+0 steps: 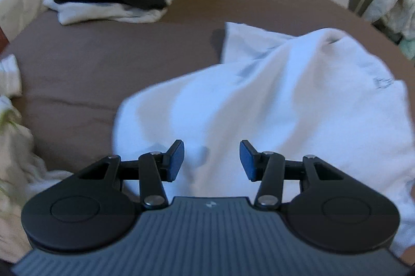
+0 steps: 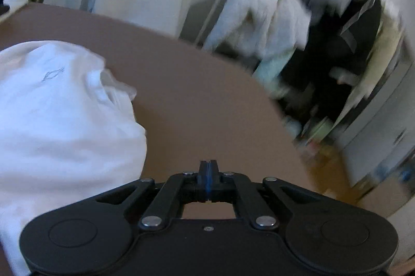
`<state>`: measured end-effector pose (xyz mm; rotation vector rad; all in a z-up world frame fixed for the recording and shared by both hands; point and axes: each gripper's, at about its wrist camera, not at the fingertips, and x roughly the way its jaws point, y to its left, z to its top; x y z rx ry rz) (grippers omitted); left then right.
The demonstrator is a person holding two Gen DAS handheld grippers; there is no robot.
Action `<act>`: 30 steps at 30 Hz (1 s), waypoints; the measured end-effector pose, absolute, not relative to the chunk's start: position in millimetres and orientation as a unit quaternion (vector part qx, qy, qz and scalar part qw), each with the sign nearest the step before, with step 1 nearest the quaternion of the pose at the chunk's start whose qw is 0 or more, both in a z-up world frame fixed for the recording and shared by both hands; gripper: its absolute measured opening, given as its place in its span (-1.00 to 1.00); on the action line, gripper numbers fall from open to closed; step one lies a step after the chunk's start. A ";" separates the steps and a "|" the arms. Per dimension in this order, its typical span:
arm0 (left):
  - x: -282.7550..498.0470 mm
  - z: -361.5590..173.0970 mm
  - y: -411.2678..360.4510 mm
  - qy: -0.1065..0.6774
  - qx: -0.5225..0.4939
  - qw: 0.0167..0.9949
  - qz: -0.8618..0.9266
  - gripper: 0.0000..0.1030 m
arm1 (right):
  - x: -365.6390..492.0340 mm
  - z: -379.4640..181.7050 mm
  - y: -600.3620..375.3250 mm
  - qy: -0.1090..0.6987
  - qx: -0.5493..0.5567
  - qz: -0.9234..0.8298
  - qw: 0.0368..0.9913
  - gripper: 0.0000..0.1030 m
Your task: Fold clothes
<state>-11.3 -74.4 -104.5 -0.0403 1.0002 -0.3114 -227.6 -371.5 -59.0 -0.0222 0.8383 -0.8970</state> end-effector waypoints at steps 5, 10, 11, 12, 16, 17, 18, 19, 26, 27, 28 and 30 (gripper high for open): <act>-10.3 -111.7 -89.4 0.481 0.017 0.866 -0.137 -0.09 | -205.5 -72.0 -384.5 0.374 0.128 -0.314 0.863 -0.85; 23.9 -105.1 -85.8 0.466 0.027 0.876 -0.120 -0.09 | -131.5 -46.9 -380.9 0.360 0.127 -0.208 0.901 -0.10; 33.8 -102.4 -86.0 0.460 0.027 0.879 -0.119 -0.06 | -113.7 -39.6 -380.2 0.357 0.119 -0.186 0.908 0.08; 42.8 -99.7 -87.8 0.452 0.026 0.883 -0.123 -0.02 | -94.7 -33.6 -380.9 0.352 0.112 -0.170 0.914 0.17; 83.7 -107.0 -120.9 0.421 0.081 0.888 -0.168 0.14 | -19.4 -19.9 -389.4 0.345 0.082 -0.108 0.929 0.19; 90.0 -115.6 -134.9 0.416 0.110 0.885 -0.176 0.14 | 1.7 -25.3 -393.3 0.348 0.075 -0.099 0.929 0.19; 96.4 -124.8 -146.8 0.417 0.122 0.881 -0.188 0.14 | 22.5 -31.8 -397.3 0.351 0.068 -0.094 0.929 0.19; 104.6 -134.1 -154.6 0.426 0.113 0.873 -0.208 0.14 | 40.5 -40.4 -401.8 0.353 0.068 -0.098 0.928 0.19; 132.2 -157.7 -149.1 0.480 -0.003 0.830 -0.285 -0.86 | 105.7 -75.0 -429.1 0.361 0.141 -0.127 0.913 0.19; 126.3 -155.0 -151.1 0.475 0.016 0.829 -0.297 -0.87 | 112.5 -77.6 -432.0 0.365 0.141 -0.129 0.911 0.20; 120.6 -152.7 -153.6 0.472 0.030 0.826 -0.307 -0.91 | 119.3 -80.3 -434.8 0.369 0.142 -0.130 0.909 0.24; 111.7 -152.0 -161.7 0.490 0.025 0.812 -0.317 -0.92 | 128.6 -84.6 -438.6 0.385 0.128 -0.133 0.904 0.39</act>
